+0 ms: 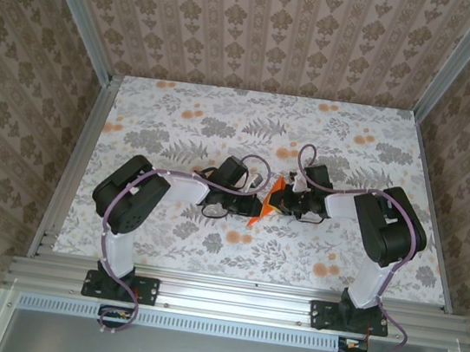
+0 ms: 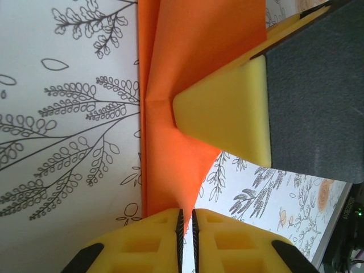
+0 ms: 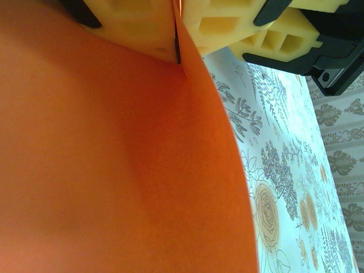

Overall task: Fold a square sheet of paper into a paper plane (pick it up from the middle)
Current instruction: Fold the wing for the fifth time at the center of the table.

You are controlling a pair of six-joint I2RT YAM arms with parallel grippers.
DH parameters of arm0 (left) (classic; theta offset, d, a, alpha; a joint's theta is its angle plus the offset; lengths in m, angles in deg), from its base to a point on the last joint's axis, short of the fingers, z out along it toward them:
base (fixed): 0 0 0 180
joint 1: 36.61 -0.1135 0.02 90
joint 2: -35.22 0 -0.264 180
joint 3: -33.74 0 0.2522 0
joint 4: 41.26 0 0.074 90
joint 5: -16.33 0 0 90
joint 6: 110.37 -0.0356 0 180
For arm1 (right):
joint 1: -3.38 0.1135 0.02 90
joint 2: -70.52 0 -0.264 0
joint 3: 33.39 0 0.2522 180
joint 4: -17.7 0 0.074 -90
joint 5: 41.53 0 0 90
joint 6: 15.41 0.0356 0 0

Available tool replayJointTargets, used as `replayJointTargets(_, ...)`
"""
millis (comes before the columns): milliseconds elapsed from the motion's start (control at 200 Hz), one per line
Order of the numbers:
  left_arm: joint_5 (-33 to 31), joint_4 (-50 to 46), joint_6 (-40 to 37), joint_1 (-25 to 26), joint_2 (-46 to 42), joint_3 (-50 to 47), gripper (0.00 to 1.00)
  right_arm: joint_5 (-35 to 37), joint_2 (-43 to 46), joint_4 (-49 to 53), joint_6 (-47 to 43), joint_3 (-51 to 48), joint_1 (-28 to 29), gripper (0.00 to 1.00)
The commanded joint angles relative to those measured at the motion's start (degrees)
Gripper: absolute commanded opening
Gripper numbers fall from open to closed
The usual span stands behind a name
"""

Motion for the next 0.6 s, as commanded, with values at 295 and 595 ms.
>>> replayJointTargets(295, -2.9, -4.8, -1.8, 0.9, 2.8, 1.2, 0.12, 12.0, -4.7, 6.3, -1.2, -1.8, -1.1, 0.12)
replayJointTargets(595, -5.9, -8.6, -3.0, 1.2, 3.1, 1.4, 0.09, 12.8, 6.8, 14.7, -0.5, 1.4, -1.1, 0.23)
